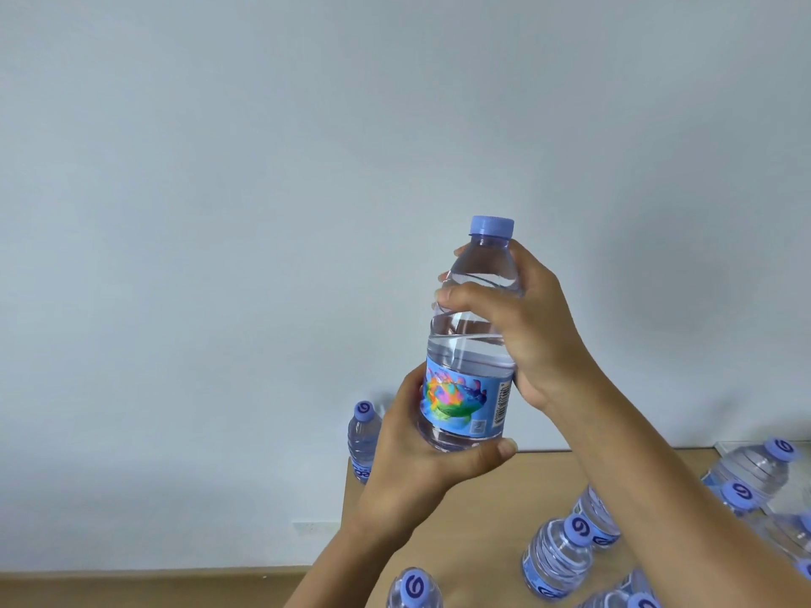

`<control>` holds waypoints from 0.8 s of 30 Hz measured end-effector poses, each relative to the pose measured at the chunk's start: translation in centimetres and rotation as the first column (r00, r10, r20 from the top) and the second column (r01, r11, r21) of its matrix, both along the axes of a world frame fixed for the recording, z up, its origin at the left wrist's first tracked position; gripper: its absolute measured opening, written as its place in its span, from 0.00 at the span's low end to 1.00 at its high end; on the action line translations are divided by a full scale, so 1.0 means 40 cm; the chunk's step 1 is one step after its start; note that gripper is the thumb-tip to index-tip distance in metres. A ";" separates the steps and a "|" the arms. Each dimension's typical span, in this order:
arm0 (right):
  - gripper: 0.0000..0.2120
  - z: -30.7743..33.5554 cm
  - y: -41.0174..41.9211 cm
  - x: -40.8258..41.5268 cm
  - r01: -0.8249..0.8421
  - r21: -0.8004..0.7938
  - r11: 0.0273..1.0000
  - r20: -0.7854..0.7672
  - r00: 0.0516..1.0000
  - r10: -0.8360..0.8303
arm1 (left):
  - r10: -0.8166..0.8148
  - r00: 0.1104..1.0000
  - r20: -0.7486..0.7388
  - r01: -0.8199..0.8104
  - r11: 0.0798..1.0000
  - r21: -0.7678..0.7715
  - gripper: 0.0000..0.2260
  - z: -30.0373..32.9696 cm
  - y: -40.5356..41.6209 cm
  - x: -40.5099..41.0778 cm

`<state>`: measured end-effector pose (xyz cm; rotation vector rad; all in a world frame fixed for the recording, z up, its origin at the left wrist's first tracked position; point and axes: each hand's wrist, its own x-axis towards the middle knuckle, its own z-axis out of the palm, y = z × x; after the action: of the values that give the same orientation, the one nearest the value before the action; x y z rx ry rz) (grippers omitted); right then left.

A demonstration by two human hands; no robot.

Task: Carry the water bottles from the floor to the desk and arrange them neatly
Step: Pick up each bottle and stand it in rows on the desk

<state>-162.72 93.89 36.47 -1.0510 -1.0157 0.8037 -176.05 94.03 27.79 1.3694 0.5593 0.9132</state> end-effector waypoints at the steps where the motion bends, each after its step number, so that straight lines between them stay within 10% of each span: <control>1: 0.14 0.004 0.002 0.005 -0.036 0.007 0.999 -0.017 0.999 0.036 | -0.026 1.000 0.010 0.027 1.000 -0.014 0.32 0.003 0.002 -0.003; 7: 0.20 0.014 0.004 0.024 -0.226 0.049 0.973 -0.040 0.973 0.228 | -0.093 0.996 -0.012 0.093 0.996 0.010 0.26 0.009 0.016 -0.012; 16: 0.16 -0.005 0.005 -0.033 0.131 0.050 0.990 0.086 0.987 -0.135 | 0.220 0.974 -0.054 -0.208 0.963 0.173 0.27 0.000 0.001 0.008; 24: 0.14 0.009 0.014 -0.006 -0.013 0.043 0.999 -0.015 1.000 0.014 | 0.093 0.994 -0.065 -0.085 0.989 0.125 0.30 0.014 0.015 -0.004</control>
<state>-162.97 94.44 36.83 -1.0007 -1.0244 0.7964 -176.23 94.62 28.35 1.5017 0.6313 0.9872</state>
